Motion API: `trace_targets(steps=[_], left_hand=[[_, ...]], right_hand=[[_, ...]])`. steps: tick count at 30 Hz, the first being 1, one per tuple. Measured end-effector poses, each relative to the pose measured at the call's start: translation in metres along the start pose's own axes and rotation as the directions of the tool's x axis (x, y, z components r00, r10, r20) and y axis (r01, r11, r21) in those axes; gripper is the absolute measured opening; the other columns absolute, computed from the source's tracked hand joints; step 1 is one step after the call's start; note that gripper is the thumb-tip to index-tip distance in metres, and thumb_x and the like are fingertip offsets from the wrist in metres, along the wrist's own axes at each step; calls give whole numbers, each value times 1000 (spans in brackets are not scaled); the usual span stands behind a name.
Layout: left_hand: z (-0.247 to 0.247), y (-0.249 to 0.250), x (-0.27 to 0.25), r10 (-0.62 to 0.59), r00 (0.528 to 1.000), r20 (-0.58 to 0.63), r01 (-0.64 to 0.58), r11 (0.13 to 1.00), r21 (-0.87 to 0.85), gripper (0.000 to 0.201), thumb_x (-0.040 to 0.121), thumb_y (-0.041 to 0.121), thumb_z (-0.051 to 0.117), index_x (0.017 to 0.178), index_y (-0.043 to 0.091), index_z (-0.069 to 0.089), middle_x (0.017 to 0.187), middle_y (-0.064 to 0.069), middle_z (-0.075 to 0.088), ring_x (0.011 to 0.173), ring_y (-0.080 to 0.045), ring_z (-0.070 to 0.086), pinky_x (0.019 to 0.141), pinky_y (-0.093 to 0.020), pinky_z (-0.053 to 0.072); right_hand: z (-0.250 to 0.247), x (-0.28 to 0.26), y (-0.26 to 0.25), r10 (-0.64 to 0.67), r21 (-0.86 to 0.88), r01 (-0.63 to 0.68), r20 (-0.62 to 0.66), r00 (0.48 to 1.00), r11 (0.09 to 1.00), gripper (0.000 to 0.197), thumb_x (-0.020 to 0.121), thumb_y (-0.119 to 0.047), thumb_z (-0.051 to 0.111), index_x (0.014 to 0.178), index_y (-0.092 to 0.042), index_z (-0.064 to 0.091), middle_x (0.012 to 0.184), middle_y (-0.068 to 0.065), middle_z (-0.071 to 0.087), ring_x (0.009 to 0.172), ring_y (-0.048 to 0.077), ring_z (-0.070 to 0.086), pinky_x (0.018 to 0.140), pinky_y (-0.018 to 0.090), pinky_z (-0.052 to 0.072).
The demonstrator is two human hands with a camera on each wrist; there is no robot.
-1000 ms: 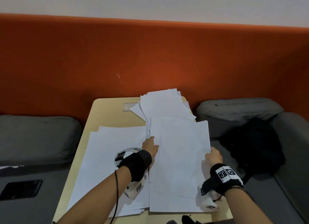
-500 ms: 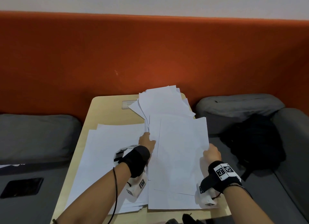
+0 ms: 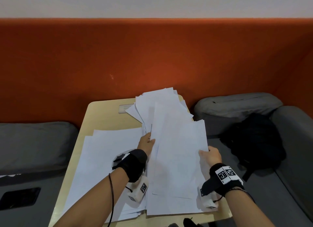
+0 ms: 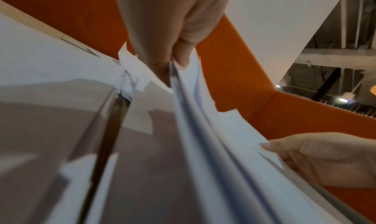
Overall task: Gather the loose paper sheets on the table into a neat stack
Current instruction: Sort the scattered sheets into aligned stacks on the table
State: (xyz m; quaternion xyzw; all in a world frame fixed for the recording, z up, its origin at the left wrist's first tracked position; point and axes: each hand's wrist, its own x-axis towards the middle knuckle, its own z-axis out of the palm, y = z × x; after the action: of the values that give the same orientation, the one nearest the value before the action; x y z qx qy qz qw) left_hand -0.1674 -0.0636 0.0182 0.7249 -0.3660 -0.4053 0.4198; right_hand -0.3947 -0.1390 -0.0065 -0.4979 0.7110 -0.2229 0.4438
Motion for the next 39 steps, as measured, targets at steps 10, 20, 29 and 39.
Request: trace_targets(steps=[10, 20, 29, 39], left_hand=[[-2, 8, -10, 13, 1000, 12, -10, 977, -215, 45, 98, 1, 38, 142, 1, 28, 143, -16, 38, 137, -26, 32, 87, -8, 27], [1, -9, 11, -76, 997, 20, 78, 994, -70, 47, 99, 14, 40, 143, 4, 28, 144, -2, 35, 131, -17, 37, 103, -17, 32], [-16, 32, 7, 90, 994, -67, -109, 920, -376, 27, 99, 19, 42, 122, 10, 53, 115, -6, 59, 102, -20, 55, 80, -28, 46], [-13, 46, 11, 196, 979, -48, -200, 914, -352, 20, 97, 20, 47, 88, 13, 64, 84, 2, 66, 76, -13, 61, 76, -24, 53]], right_hand=[[-6, -9, -10, -162, 320, 141, 38, 986, 937, 20, 75, 7, 66, 92, -4, 67, 87, 11, 68, 78, 25, 63, 64, 26, 49], [6, -8, -20, -356, 215, 335, 67, 932, 918, 18, 82, 4, 59, 85, -11, 69, 83, 5, 68, 79, 21, 59, 64, 19, 46], [-22, -2, -22, -327, 642, 200, 84, 941, 740, 28, 73, 7, 62, 68, -18, 71, 68, 0, 67, 57, 13, 62, 63, 28, 47], [-17, -14, -35, -324, 710, 143, 126, 938, 689, 16, 91, 1, 52, 97, -4, 66, 84, 5, 74, 71, 17, 71, 56, 24, 55]])
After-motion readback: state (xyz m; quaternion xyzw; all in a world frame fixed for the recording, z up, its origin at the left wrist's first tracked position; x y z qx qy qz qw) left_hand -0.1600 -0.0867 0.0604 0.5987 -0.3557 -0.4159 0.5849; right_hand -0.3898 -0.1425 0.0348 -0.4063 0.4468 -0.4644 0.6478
